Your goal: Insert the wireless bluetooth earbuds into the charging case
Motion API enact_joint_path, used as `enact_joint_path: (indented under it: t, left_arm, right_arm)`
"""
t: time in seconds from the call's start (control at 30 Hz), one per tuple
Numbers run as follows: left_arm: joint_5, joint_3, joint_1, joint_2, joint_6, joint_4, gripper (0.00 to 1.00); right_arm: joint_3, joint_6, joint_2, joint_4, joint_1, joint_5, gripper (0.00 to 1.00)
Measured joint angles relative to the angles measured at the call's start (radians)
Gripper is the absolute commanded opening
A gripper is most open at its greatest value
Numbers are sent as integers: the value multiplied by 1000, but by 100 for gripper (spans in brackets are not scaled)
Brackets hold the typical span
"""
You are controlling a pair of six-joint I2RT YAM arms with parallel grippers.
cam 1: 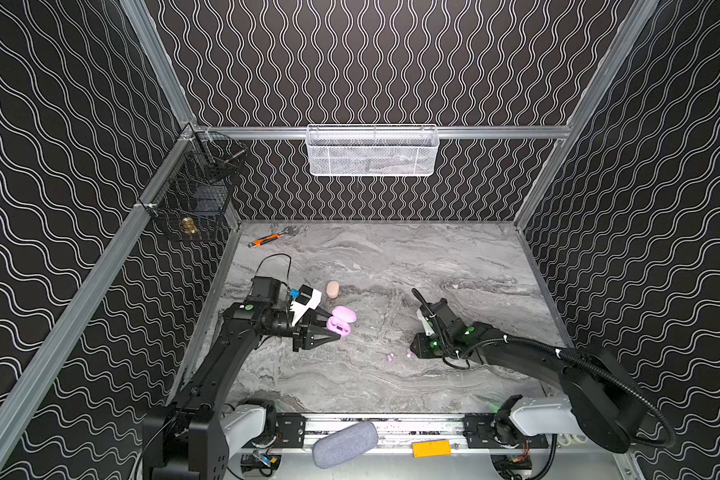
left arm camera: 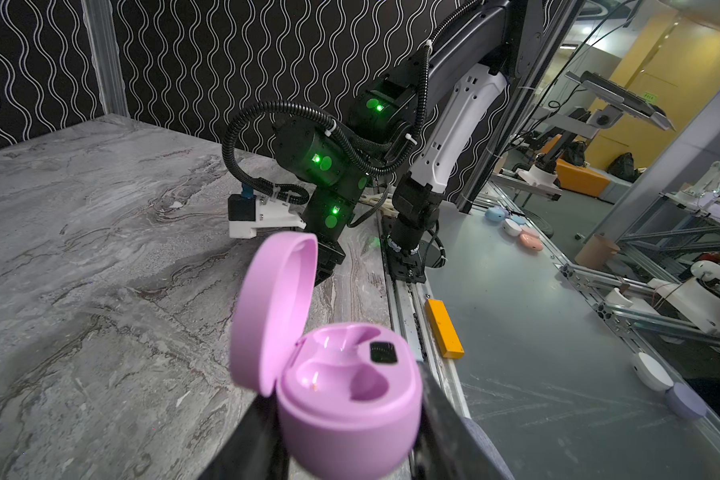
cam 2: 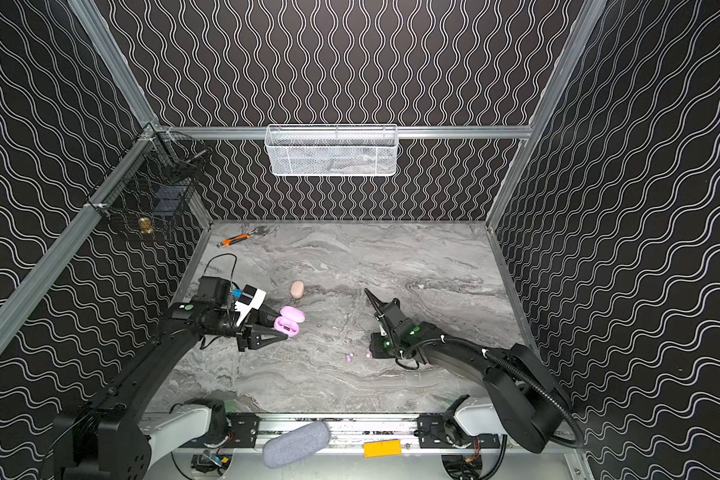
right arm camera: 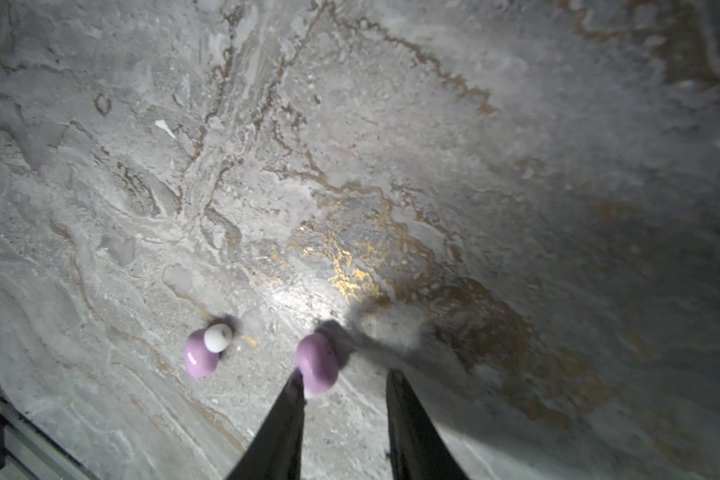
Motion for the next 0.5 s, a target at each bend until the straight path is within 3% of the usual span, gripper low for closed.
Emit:
enact_joint_path:
  t: [0.07,0.5]
  left_arm:
    - [0,0,0,0,0,0,32]
    - [-3,0,0,13,0,1,33]
  right_arm:
    - [-9,-3,0,19,-1,-14,45]
    - [-14,-47,35,74,-3,-66,44]
